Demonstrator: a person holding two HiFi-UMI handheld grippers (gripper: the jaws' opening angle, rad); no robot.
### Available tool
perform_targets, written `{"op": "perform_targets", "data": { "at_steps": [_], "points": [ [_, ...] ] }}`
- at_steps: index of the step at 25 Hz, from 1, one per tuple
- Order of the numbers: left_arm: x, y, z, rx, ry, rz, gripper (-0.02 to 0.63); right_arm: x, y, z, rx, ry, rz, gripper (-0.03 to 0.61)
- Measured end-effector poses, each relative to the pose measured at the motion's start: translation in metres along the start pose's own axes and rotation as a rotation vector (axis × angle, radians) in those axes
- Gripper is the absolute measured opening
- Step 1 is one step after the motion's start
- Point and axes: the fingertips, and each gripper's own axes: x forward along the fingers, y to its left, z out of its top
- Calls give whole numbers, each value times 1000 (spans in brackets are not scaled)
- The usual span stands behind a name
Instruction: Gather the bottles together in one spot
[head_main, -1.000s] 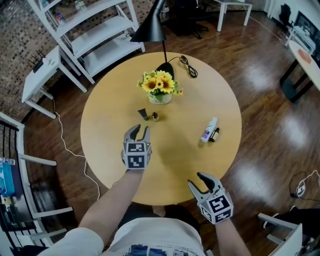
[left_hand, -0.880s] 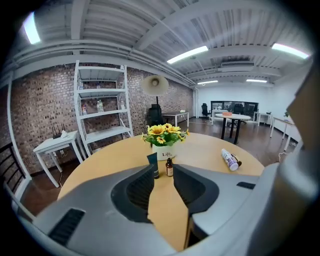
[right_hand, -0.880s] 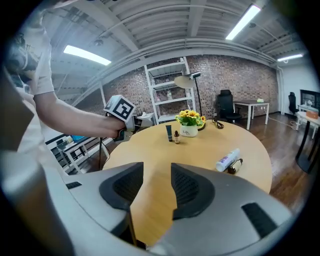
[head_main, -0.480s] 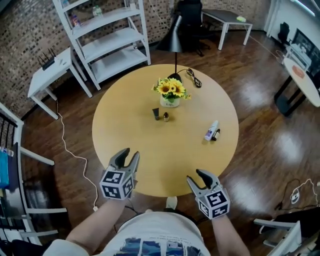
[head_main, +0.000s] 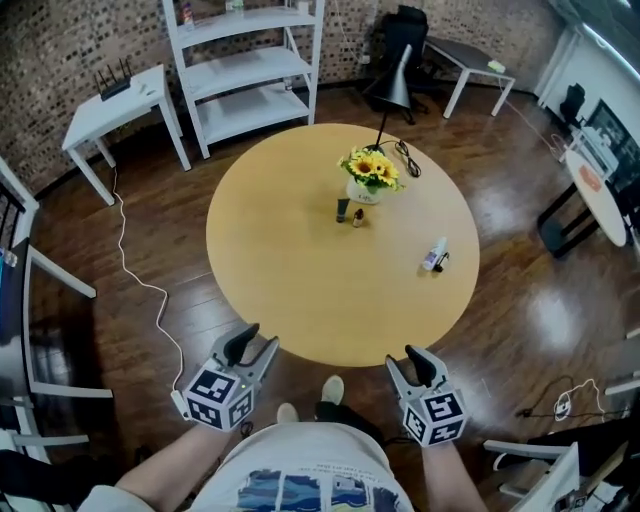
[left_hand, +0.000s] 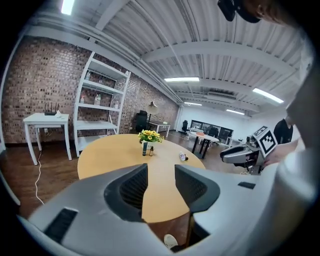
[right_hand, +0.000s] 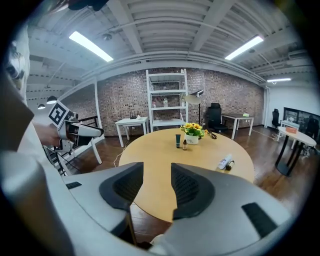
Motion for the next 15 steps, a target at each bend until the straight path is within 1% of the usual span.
{"op": "perform_targets", "data": {
  "at_steps": [3,6,9,15],
  "points": [
    [-22,-5,-15,-36,18,-13,144,-12,17,-4,3,7,-18,198],
    [-37,-11,-23,-21,33,-16,144,-21,31,-5,-9,9,-25,198],
    [-46,-11,-27,-16,29,-23,144,-25,42,-7,-19,18,-28,198],
    [-47,-15,-30,-9,29,-60,147,-32,51,-13,-30,35,-30,198]
  ]
}}
